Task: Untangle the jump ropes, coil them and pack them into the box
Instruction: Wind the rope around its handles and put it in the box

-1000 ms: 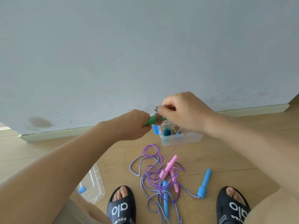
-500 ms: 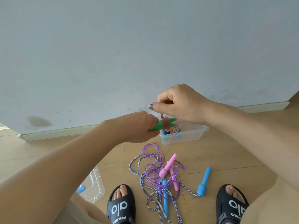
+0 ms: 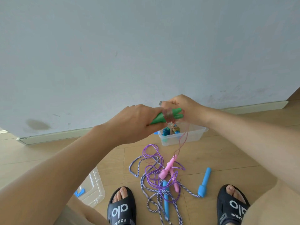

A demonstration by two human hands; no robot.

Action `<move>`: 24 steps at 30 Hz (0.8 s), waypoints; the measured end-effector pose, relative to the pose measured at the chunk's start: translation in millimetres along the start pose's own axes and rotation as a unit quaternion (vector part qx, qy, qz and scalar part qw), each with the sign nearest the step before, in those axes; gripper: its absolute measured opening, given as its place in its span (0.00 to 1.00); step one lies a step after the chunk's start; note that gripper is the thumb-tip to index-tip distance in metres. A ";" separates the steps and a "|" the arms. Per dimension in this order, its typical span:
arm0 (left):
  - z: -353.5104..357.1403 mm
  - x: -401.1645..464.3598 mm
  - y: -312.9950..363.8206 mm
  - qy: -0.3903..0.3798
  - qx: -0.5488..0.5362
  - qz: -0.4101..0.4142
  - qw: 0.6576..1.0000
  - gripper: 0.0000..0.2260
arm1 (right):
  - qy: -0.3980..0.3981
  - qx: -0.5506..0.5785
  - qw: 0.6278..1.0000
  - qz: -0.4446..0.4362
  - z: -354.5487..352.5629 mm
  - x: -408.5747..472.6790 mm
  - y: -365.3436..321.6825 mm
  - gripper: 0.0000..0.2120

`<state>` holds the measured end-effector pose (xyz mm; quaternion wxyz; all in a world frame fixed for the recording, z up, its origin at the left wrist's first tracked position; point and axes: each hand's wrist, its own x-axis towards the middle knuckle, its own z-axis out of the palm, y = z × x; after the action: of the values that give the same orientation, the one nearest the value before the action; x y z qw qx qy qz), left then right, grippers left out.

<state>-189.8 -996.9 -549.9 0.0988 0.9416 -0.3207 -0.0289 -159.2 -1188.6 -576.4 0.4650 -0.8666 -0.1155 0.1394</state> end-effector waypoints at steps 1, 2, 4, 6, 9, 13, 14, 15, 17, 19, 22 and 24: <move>-0.9 -0.2 -1.4 0.007 -0.038 -0.022 0.999 0.09 | 0.007 -0.016 1.000 0.003 1.4 0.0 0.6 0.16; -1.9 0.3 -1.7 0.017 -0.081 -0.043 0.996 0.09 | 0.015 -0.029 0.999 0.012 3.3 0.0 2.4 0.16; -1.3 4.5 -3.2 0.035 -0.153 -0.091 0.983 0.12 | 0.034 -0.018 0.998 0.043 9.4 -0.6 5.3 0.21; -1.1 9.5 -9.0 0.042 -0.228 -0.176 0.957 0.14 | 0.043 -0.022 0.997 0.062 14.8 -3.8 6.3 0.23; 0.2 10.7 -25.4 0.005 -0.332 -0.269 0.904 0.11 | 0.047 -0.060 0.996 0.046 20.4 -15.0 -4.5 0.24; 7.7 10.3 -37.1 -0.050 -0.333 -0.298 0.893 0.09 | 0.036 -0.190 0.980 -0.043 26.4 -30.6 -20.1 0.23; 9.5 10.9 -36.4 -0.063 -0.306 -0.293 0.904 0.10 | 0.036 -0.224 0.972 -0.067 27.8 -32.6 -22.5 0.23; 11.9 11.5 -36.0 -0.079 -0.252 -0.279 0.923 0.10 | 0.044 -0.252 0.963 -0.091 28.0 -33.2 -25.3 0.23; 17.6 12.0 -33.1 -0.097 -0.119 -0.236 0.960 0.09 | 0.073 -0.280 0.949 -0.124 23.6 -29.3 -29.4 0.23; 21.8 11.7 -28.7 -0.098 -0.037 -0.192 0.976 0.06 | 0.097 -0.287 0.943 -0.140 16.2 -23.2 -33.4 0.23; 24.4 10.6 -16.4 -0.117 0.039 -0.134 0.983 0.06 | 0.109 -0.277 0.941 -0.161 10.2 -17.2 -35.3 0.24; 25.5 8.0 -5.2 -0.127 0.074 -0.104 0.984 0.08 | 0.116 -0.261 0.943 -0.168 9.5 -14.6 -36.8 0.26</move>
<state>-183.4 -1001.9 -575.8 -0.0161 0.9631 -0.2326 -0.1345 -178.7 -1166.1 -548.6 0.2489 -0.9358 -0.2371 -0.0777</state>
